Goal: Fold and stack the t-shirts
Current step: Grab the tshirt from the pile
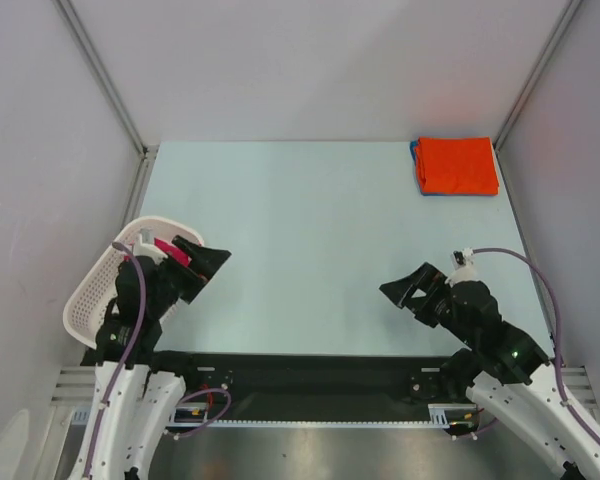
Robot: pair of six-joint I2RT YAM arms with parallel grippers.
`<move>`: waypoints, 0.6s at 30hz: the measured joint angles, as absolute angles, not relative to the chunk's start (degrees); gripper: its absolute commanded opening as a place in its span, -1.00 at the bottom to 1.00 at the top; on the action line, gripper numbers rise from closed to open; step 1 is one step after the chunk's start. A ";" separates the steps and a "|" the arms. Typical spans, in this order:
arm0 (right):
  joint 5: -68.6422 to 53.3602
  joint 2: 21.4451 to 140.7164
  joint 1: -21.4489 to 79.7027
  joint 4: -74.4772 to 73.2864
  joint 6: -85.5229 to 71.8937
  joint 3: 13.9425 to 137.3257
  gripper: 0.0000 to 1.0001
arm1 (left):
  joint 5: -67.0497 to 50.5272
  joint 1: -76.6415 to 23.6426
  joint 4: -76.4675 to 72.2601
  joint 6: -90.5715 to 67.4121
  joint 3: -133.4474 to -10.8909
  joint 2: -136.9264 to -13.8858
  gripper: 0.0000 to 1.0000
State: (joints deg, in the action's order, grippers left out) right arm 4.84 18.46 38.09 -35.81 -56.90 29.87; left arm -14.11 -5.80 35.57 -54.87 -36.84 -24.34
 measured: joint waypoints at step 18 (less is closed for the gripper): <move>-10.39 49.39 31.86 -48.45 -46.02 42.74 0.99 | 11.07 6.87 48.49 -37.41 -62.72 -71.07 0.95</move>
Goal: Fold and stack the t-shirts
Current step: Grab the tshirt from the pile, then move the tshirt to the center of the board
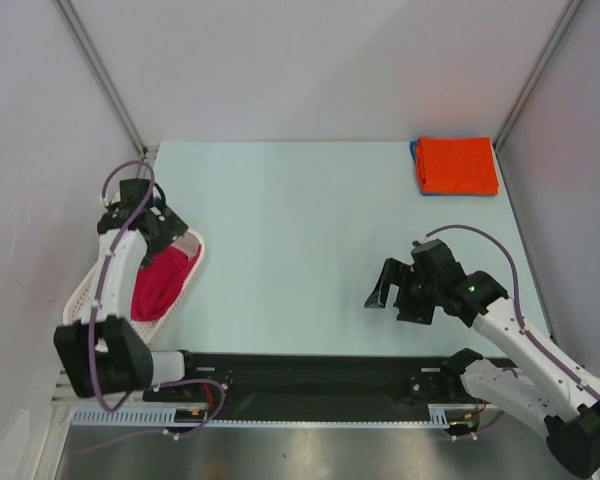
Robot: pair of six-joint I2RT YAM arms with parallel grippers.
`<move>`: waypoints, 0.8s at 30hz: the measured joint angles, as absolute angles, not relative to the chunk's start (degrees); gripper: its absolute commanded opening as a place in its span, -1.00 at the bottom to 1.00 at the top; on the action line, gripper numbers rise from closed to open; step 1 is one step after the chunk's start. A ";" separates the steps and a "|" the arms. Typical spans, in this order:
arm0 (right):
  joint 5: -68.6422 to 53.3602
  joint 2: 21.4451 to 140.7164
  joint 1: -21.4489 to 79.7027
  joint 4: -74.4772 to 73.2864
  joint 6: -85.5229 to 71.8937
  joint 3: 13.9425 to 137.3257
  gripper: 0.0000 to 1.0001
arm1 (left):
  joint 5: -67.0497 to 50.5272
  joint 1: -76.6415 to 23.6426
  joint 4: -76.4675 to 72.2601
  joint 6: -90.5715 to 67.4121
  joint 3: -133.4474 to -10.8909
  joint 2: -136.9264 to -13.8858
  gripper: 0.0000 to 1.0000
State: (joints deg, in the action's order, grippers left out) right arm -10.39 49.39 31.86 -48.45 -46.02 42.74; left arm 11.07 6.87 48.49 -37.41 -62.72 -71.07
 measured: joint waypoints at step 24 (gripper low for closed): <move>-15.05 56.73 27.99 -52.58 -34.33 50.50 1.00 | 13.37 -14.13 55.96 -37.69 -96.33 -70.89 -0.99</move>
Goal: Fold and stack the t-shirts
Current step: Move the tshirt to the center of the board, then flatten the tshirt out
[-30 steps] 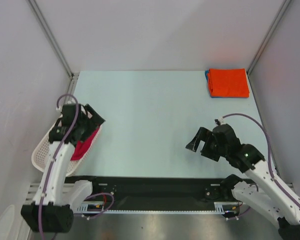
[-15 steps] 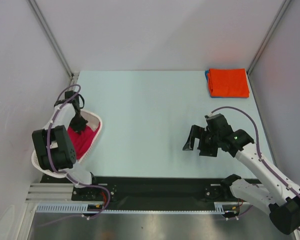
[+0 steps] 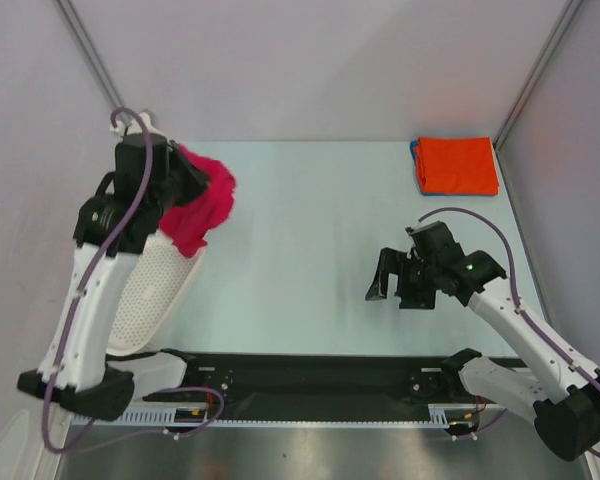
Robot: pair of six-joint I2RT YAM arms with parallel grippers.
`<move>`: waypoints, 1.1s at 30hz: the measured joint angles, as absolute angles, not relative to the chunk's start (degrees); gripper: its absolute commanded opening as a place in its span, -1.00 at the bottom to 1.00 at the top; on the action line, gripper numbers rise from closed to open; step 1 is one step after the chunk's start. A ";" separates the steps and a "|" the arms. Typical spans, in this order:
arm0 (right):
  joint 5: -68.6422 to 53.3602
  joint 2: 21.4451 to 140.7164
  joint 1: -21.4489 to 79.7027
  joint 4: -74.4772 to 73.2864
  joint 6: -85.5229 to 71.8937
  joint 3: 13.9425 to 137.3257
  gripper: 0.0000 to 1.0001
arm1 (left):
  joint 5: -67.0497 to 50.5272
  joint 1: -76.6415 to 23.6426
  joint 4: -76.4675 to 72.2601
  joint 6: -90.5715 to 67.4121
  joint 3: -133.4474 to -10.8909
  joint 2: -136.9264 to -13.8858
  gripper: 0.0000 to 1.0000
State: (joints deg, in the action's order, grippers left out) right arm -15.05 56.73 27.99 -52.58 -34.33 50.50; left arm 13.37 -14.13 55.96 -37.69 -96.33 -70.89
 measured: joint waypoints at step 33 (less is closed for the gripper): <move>0.40 77.80 57.19 -51.16 -42.70 52.38 0.62 | -0.14 -45.89 53.78 -54.61 -37.23 -40.71 0.97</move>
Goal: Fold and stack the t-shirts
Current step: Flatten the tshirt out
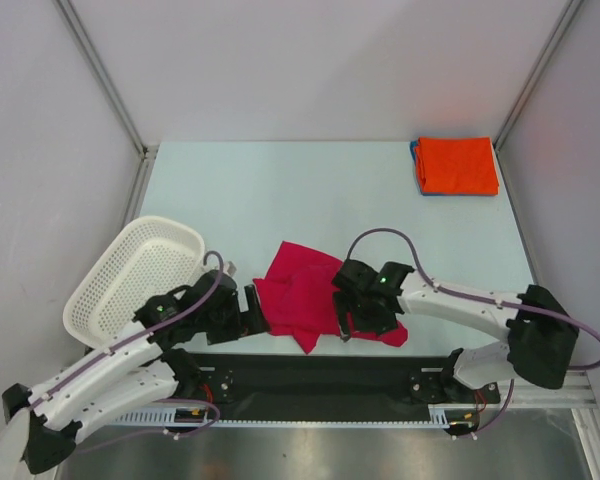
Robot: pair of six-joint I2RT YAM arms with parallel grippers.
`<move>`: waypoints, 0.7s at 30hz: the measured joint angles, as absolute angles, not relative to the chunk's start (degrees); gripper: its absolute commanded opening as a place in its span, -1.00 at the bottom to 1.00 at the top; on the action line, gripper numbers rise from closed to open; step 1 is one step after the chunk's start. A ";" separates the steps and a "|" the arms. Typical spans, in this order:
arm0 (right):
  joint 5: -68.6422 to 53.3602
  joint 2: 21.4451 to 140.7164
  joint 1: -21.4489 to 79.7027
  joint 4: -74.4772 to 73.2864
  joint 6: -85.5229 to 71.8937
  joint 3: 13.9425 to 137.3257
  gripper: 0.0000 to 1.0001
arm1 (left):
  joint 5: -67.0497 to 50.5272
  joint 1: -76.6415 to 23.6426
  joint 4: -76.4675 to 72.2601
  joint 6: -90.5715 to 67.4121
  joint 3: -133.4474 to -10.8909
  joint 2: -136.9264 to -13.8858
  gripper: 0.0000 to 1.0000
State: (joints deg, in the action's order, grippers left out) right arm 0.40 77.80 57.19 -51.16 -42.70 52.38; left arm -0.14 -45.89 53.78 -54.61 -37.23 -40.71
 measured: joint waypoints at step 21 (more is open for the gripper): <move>6.57 82.37 48.51 -41.10 -39.13 46.41 -1.00 | -3.84 -39.55 27.38 -52.53 -36.80 -72.51 -0.56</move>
